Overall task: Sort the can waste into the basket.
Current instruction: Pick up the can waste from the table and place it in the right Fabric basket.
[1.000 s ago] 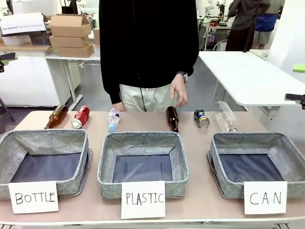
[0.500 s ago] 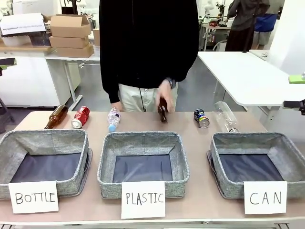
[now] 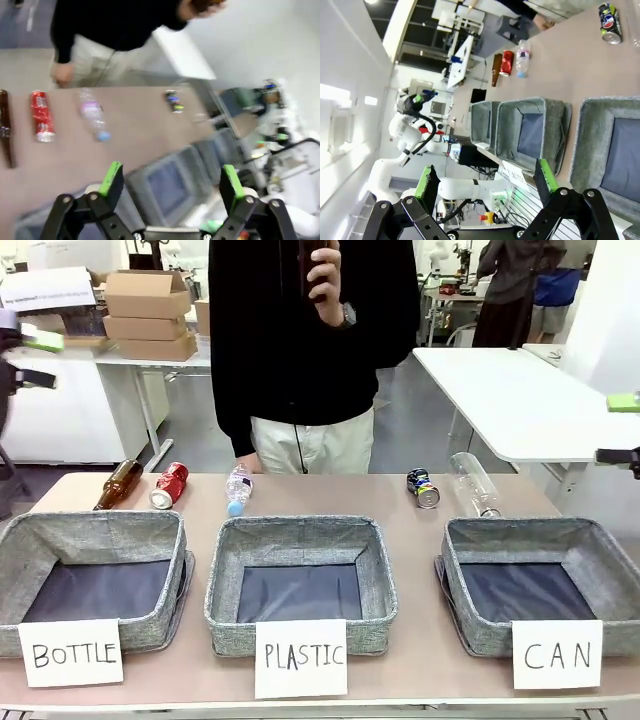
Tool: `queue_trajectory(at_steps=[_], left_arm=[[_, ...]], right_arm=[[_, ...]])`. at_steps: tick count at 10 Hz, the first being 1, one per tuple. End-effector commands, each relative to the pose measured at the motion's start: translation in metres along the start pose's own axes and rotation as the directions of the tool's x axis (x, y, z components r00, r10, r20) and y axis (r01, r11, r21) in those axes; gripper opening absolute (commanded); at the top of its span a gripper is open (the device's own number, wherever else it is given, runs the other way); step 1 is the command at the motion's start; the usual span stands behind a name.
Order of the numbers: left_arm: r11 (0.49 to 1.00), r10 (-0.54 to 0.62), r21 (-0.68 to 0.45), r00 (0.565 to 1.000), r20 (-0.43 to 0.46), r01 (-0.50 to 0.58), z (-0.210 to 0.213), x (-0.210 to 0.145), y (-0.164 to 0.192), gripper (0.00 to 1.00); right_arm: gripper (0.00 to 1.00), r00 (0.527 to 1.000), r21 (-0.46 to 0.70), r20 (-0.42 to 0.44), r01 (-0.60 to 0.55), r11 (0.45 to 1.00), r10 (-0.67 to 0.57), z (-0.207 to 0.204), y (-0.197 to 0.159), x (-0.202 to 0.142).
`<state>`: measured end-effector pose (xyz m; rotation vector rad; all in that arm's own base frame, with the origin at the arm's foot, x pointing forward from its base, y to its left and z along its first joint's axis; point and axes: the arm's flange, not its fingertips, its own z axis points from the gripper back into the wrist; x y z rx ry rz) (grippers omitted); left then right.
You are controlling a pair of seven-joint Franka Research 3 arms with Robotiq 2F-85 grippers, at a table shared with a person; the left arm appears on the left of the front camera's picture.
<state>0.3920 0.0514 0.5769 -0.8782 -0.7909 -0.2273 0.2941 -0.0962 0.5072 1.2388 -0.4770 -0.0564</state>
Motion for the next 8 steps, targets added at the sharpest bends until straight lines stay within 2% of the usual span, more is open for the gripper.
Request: queue_trajectory(at_steps=[1,2,3,4,5,6,8], left_arm=[[0.944,0.005,0.322,0.977,-0.211,0.065,-0.047,0.032,0.018,1.0],[0.938,0.019,0.334,0.953,-0.302,0.087,-0.074,0.039,0.028,1.0],[0.91,0.031,0.397,0.935,-0.353,0.119,-0.103,0.044,0.046,1.0],[0.921,0.045,0.369,0.911,-0.41,0.121,-0.127,0.049,0.063,1.0],[0.947,0.026,0.309,0.932,-0.361,0.093,-0.143,0.065,0.078,1.0],[0.905,-0.028,0.391,0.941,-0.336,0.166,-0.122,0.029,0.049,1.0],[0.905,-0.028,0.391,0.941,-0.336,0.166,-0.122,0.029,0.049,1.0]], right_arm=[[1.0,1.0,0.024,0.009,-0.03,0.999,0.029,-0.002,-0.001,0.003],[1.0,1.0,0.024,0.009,-0.03,0.999,0.029,-0.002,-0.001,0.003],[1.0,1.0,0.024,0.009,-0.03,0.999,0.029,-0.002,-0.001,0.003],[1.0,1.0,0.024,0.009,-0.03,0.999,0.029,-0.002,-0.001,0.003],[1.0,1.0,0.024,0.009,-0.03,0.999,0.029,-0.002,-0.001,0.003],[1.0,1.0,0.024,0.009,-0.03,0.999,0.029,-0.002,-0.001,0.003],[1.0,1.0,0.024,0.009,-0.03,0.999,0.029,-0.002,-0.001,0.003]])
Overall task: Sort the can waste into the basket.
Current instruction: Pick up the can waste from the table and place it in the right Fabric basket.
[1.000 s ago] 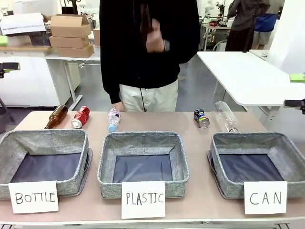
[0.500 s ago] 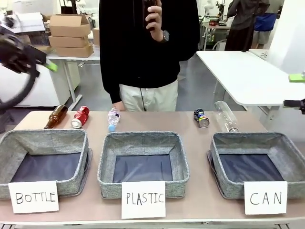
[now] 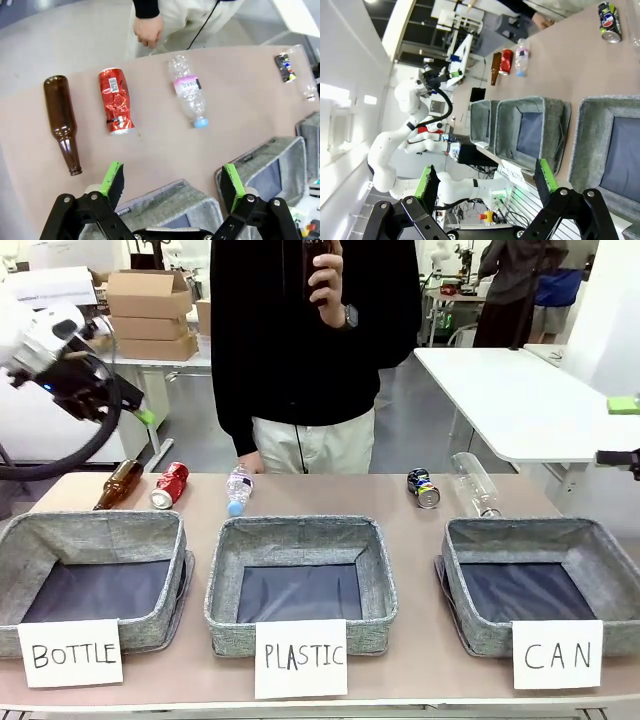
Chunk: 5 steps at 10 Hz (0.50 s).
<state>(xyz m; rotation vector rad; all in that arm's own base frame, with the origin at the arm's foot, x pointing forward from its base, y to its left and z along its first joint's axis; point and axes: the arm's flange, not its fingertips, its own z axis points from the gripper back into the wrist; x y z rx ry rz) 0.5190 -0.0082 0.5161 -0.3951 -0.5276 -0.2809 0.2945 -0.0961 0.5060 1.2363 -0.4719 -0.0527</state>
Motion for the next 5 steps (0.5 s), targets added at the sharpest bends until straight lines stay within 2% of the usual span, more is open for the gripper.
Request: queue_trajectory(at_steps=[1,2,3,4,5], left_arm=[[1.0,0.001,0.017,1.0,0.015,-0.001,0.013,-0.013,-0.006,1.0],[1.0,0.0,0.0,1.0,0.0,0.0,0.0,0.0,0.0,1.0],[0.997,0.037,0.063,0.999,0.016,-0.038,-0.01,0.006,0.003,1.0],[0.999,0.047,-0.008,0.999,0.018,-0.047,-0.006,0.01,0.008,1.0],[0.996,-0.001,-0.088,0.999,-0.054,-0.004,-0.005,0.007,0.006,1.0]], right_arm=[[1.0,0.999,0.026,0.015,-0.029,0.999,0.029,-0.001,0.001,0.004],[1.0,0.999,0.026,0.015,-0.029,0.999,0.029,-0.001,0.001,0.004],[1.0,0.999,0.026,0.015,-0.029,0.999,0.029,-0.001,0.001,0.004],[1.0,0.999,0.026,0.015,-0.029,0.999,0.029,-0.001,0.001,0.004],[1.0,0.999,0.026,0.015,-0.029,0.999,0.029,-0.001,0.001,0.004]])
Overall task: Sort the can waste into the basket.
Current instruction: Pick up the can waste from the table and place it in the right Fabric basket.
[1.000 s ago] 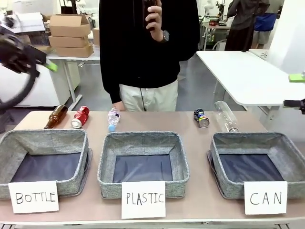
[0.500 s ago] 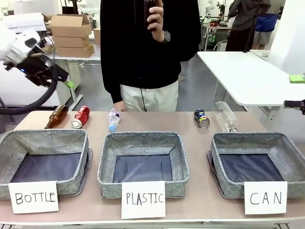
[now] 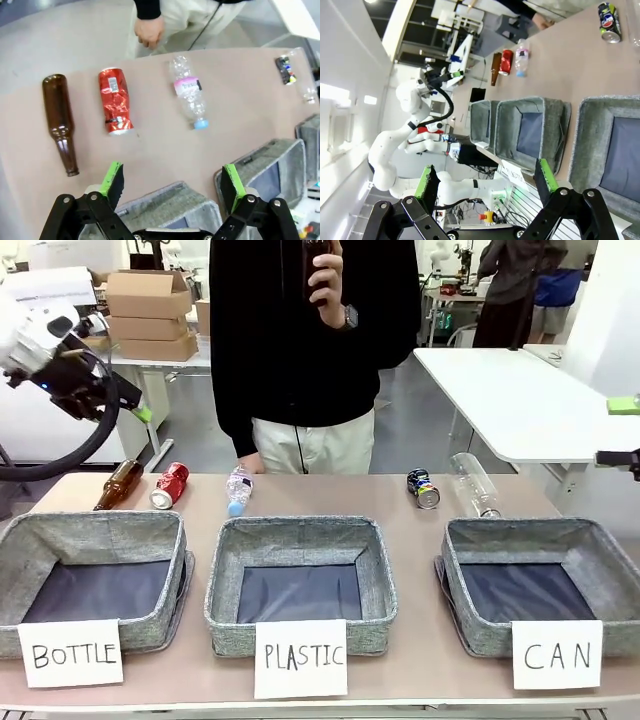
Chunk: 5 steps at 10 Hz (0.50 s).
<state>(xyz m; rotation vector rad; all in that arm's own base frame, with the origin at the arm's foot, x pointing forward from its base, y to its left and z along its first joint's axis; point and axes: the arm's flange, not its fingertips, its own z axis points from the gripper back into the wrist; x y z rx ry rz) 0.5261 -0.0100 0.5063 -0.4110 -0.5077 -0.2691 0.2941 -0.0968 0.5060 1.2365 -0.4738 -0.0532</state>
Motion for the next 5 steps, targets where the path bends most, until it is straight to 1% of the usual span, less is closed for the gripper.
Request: queue_trajectory(at_steps=[1,2,3,4,5], left_arm=[[0.971,-0.118,-0.21,0.993,-0.027,0.11,0.056,-0.013,-0.004,1.0],[0.981,-0.076,-0.169,0.988,0.136,0.099,0.131,-0.043,-0.001,1.0],[0.971,-0.062,-0.208,0.964,0.258,0.118,0.202,-0.077,0.008,1.0],[0.975,0.015,-0.21,0.927,0.376,0.069,0.253,-0.112,0.018,1.0],[0.964,0.068,-0.262,0.907,0.415,0.047,0.283,-0.137,0.026,1.0]], right_arm=[[1.0,1.0,0.025,0.014,-0.029,0.999,0.028,-0.002,0.001,0.004],[1.0,1.0,0.025,0.014,-0.029,0.999,0.028,-0.002,0.001,0.004],[1.0,1.0,0.025,0.014,-0.029,0.999,0.028,-0.002,0.001,0.004],[1.0,1.0,0.025,0.014,-0.029,0.999,0.028,-0.002,0.001,0.004],[1.0,1.0,0.025,0.014,-0.029,0.999,0.028,-0.002,0.001,0.004]])
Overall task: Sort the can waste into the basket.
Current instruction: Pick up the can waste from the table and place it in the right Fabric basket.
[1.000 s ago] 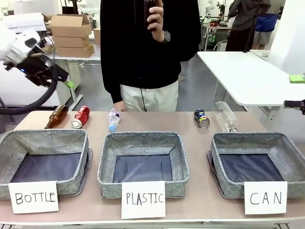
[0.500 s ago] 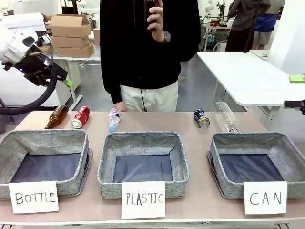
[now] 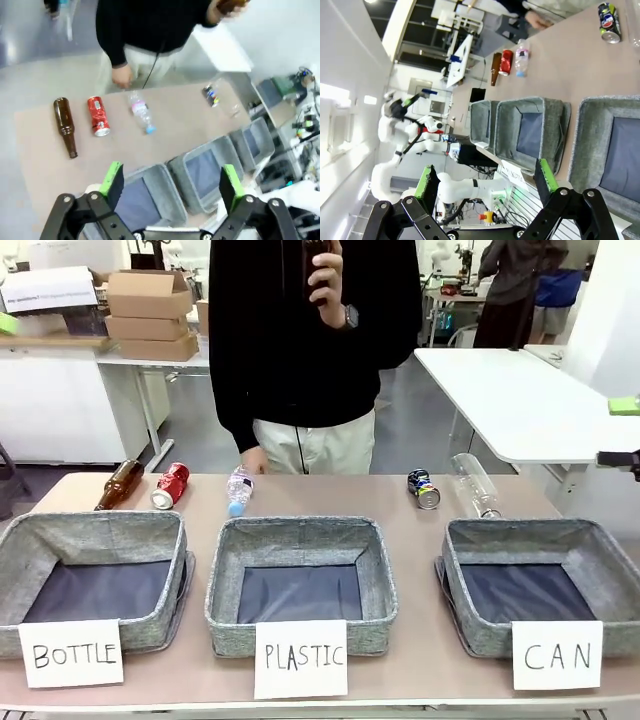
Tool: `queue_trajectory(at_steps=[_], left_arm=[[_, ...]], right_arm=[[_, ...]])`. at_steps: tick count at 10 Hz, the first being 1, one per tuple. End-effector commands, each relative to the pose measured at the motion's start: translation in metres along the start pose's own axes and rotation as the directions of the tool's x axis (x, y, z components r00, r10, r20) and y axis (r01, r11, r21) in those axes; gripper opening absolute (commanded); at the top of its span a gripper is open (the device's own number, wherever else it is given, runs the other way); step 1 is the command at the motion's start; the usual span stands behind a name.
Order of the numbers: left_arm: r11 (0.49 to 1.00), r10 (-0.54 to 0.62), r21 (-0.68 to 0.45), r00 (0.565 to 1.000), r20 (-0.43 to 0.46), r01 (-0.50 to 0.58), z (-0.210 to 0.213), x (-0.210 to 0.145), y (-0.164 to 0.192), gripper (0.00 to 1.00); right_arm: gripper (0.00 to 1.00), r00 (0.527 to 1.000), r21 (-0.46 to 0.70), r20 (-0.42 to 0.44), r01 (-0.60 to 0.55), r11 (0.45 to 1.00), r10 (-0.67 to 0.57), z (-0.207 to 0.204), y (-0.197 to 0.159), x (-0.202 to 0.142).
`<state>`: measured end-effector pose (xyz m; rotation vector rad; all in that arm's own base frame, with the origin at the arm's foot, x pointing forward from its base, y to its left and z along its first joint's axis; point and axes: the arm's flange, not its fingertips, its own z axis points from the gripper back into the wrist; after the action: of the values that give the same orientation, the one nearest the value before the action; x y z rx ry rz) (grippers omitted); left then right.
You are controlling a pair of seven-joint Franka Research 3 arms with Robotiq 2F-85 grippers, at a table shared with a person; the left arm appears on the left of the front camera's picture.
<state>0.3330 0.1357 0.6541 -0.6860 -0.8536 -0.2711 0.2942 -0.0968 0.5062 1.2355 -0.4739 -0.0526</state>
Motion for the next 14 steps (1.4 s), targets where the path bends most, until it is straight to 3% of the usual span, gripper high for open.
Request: queue_trajectory(at_steps=[1,3,4,14], left_arm=[[0.995,0.082,-0.067,0.99,0.115,-0.075,0.053,-0.029,0.012,1.0],[0.978,0.203,-0.067,0.973,0.112,-0.196,0.05,-0.027,0.042,1.0],[0.996,0.076,-0.051,0.988,0.132,-0.07,0.088,-0.038,0.009,1.0],[0.996,0.076,-0.051,0.988,0.132,-0.07,0.088,-0.038,0.009,1.0]], right_arm=[[1.0,1.0,0.026,0.014,-0.028,0.999,0.027,-0.002,0.001,0.004],[1.0,1.0,0.026,0.014,-0.028,0.999,0.027,-0.002,0.001,0.004],[1.0,1.0,0.026,0.014,-0.028,0.999,0.027,-0.002,0.001,0.004],[1.0,1.0,0.026,0.014,-0.028,0.999,0.027,-0.002,0.001,0.004]])
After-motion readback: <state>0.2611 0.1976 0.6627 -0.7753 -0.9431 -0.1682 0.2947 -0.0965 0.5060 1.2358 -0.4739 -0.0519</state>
